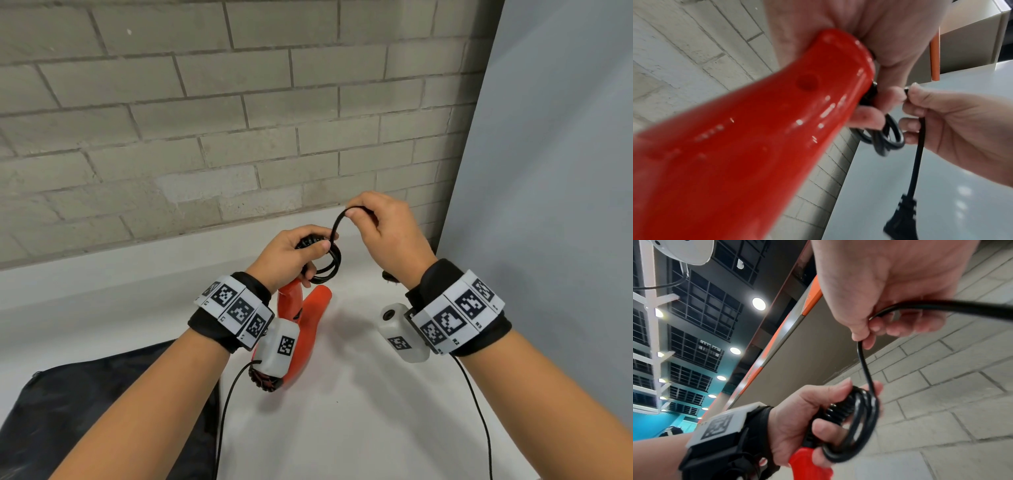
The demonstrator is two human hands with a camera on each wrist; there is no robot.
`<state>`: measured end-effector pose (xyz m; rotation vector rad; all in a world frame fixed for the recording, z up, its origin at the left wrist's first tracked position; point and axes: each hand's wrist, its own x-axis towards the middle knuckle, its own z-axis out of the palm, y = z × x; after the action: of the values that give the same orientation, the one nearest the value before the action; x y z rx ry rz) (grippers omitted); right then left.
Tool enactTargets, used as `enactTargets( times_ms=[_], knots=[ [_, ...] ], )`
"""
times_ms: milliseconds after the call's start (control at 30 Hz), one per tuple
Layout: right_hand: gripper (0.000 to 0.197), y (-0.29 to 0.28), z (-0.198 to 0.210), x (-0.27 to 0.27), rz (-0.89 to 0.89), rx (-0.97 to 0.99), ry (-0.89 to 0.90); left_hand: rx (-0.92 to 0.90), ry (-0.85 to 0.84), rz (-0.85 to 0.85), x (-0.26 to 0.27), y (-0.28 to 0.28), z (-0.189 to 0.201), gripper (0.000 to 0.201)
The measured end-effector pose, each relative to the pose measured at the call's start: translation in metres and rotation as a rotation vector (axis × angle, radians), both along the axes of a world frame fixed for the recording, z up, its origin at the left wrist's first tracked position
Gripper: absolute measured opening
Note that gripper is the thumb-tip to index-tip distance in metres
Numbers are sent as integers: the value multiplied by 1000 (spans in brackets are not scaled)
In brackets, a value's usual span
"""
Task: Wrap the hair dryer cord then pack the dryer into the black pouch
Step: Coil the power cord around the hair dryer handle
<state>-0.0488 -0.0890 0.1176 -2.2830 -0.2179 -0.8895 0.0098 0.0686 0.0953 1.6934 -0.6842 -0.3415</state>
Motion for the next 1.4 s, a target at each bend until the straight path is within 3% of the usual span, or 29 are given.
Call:
enactTargets(
  times_ms=[133,433,567,733,800,1000,1100,1267,1400],
  knots=[
    [17,-18,-32,4,-6,95,244,-92,55,110,3,-1,-1,13],
    [14,-37,-102,8,-41,-27,682,-109,15,202,12,-2,-2,17],
    [15,-31,-86,6,-62,37,564,-100,-12,209,16,-1,-5,18],
    [8,-5,-39,-8,91,218,123,-122,-74,248,19,-4,-6,18],
    [7,8,-29,-13,175,259,43,-123,-100,251,19,-5,-7,17],
    [11,29,-37,2,168,412,7,-130,-112,263,18,-5,-11,17],
    [8,36,-44,8,117,375,6,-144,-118,242,16,-7,-11,18],
    [38,41,-49,18,-36,359,10,-153,-142,171,7,-11,-9,20],
    [28,37,-49,28,16,405,111,-157,-168,108,1,-15,-8,20]
  ],
)
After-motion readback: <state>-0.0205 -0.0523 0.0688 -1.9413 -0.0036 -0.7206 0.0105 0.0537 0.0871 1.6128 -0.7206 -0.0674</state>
